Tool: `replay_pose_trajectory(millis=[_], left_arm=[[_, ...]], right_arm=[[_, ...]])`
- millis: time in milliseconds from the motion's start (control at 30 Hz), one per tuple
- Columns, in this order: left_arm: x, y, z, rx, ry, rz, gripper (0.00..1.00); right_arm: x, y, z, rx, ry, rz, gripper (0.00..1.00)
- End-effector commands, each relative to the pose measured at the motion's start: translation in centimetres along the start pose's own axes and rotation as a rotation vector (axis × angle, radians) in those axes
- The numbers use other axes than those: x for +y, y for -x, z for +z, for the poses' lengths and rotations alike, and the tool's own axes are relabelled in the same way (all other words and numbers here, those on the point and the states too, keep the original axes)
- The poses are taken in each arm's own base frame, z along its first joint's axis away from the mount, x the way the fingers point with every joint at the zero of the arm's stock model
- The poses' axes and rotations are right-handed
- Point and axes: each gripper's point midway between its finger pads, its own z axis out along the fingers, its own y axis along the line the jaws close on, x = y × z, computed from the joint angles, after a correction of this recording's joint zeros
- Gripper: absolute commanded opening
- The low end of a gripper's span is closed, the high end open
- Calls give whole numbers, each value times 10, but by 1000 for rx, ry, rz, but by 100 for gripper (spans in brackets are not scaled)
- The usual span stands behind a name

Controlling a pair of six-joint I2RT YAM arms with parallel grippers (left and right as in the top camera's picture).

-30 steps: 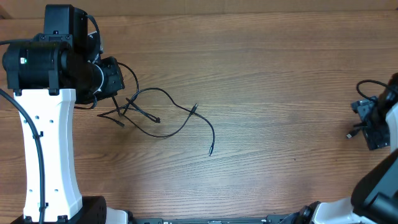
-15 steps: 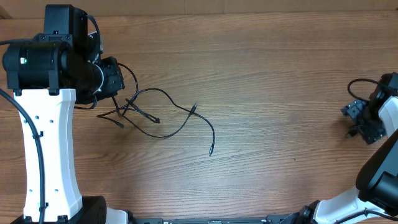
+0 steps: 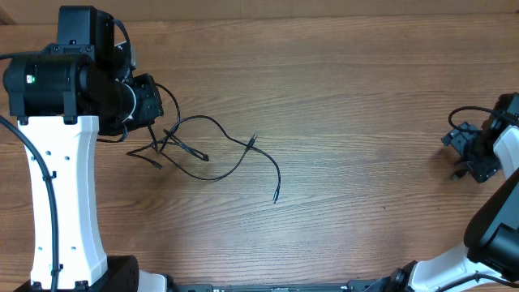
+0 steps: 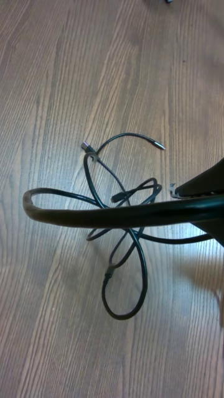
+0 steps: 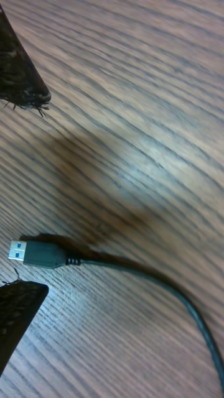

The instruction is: Untangle cables

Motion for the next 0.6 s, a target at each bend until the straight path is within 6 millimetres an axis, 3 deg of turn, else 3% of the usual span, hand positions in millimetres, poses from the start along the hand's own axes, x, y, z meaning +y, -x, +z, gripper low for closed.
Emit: replay_pose_trajectory(millis=[0, 200, 367, 467, 500, 567], left_arm=[[-4, -4, -9, -17, -26, 19, 5], [-4, -4, -9, -17, -25, 19, 5], [-4, -4, -9, -17, -25, 19, 5], [-4, -4, -9, -17, -25, 19, 5], [-4, -4, -9, -17, -25, 19, 5], [-4, -4, -9, -17, -25, 19, 5]], right_arm=[[-8, -3, 5, -10, -36, 78, 87], [-13, -16, 20, -7, -38, 102, 85], [-15, -20, 27, -14, -35, 105, 61], [-14, -18, 27, -21, -31, 106, 31], [-14, -18, 27, -22, -30, 106, 28], [-14, -17, 27, -26, -28, 107, 31]])
